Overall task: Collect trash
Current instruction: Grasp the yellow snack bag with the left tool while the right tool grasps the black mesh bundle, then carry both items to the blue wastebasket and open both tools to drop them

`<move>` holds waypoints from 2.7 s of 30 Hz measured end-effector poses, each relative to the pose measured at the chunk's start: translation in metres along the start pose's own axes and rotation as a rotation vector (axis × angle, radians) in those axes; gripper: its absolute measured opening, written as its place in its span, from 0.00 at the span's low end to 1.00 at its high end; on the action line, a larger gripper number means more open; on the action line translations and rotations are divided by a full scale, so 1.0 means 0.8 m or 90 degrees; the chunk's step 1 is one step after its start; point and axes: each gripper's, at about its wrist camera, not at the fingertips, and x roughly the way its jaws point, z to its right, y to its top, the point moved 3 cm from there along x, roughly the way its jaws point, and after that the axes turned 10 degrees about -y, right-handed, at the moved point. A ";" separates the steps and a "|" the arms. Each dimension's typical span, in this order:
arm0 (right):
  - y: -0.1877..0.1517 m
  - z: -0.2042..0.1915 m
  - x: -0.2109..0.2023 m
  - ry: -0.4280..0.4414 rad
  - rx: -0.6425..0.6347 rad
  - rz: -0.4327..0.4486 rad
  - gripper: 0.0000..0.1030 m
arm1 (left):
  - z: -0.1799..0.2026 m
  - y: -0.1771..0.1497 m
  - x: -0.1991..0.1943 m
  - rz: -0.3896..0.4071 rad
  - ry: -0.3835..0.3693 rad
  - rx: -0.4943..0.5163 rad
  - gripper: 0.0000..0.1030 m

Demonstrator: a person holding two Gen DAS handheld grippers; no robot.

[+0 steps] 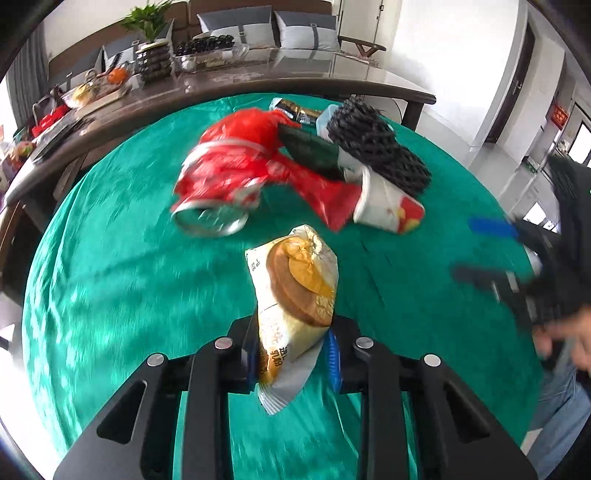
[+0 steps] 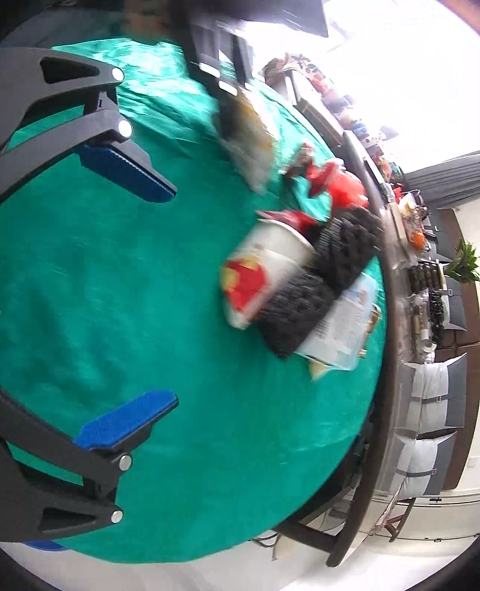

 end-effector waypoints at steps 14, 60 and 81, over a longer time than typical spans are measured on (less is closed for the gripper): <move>0.100 -0.021 0.043 0.014 -0.091 -0.055 0.46 | -0.020 -0.021 -0.010 0.032 0.003 -0.008 0.77; -0.039 -0.015 -0.049 -0.042 -0.105 -0.161 0.29 | -0.013 -0.020 -0.012 0.009 0.016 -0.003 0.33; -0.108 0.177 -0.173 -0.039 0.146 -0.076 0.29 | 0.195 0.000 -0.021 0.057 -0.178 0.063 0.23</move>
